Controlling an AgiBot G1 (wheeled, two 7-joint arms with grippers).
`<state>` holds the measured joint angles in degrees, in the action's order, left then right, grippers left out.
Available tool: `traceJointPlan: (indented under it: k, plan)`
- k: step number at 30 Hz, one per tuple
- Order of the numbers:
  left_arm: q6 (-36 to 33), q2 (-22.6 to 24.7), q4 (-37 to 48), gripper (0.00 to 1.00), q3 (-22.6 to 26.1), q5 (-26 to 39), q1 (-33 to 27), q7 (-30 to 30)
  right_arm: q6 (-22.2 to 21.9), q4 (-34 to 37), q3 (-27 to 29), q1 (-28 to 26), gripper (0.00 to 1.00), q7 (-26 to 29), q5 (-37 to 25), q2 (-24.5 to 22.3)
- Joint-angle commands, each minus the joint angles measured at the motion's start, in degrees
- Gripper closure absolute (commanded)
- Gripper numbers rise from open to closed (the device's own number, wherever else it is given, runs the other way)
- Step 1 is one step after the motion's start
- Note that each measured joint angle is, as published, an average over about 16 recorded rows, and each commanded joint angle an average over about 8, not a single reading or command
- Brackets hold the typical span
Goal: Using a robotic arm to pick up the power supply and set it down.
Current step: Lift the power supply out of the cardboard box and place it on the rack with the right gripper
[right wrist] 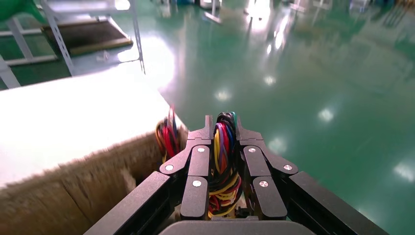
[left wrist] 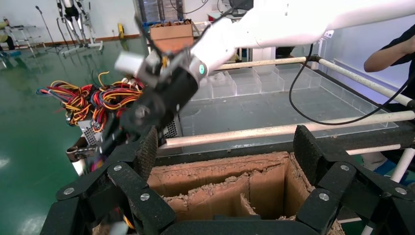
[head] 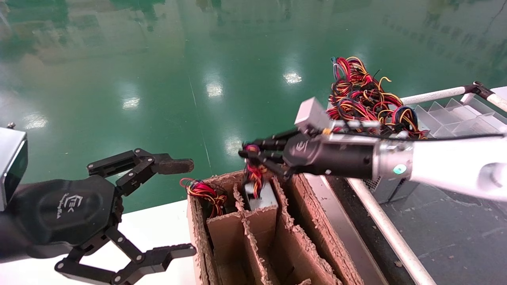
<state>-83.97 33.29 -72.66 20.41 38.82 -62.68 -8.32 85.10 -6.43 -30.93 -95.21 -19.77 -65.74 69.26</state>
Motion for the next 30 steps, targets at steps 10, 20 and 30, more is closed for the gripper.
traceJointPlan:
  k: [10,20,30]
  plan:
    - [0.0,0.0,0.0,0.0,0.0,0.0,0.0,0.0,4.1,-6.8,3.4,-5.6,1.0,3.5,4.8,-7.1]
    - [0.0,0.0,0.0,0.0,0.0,0.0,0.0,0.0,2.7,-19.2,6.1,-13.1,1.0,15.9,8.4,-16.7]
    - [0.0,0.0,0.0,0.0,0.0,0.0,0.0,0.0,-9.1,-34.1,7.9,-16.7,1.0,26.1,5.2,-29.2]
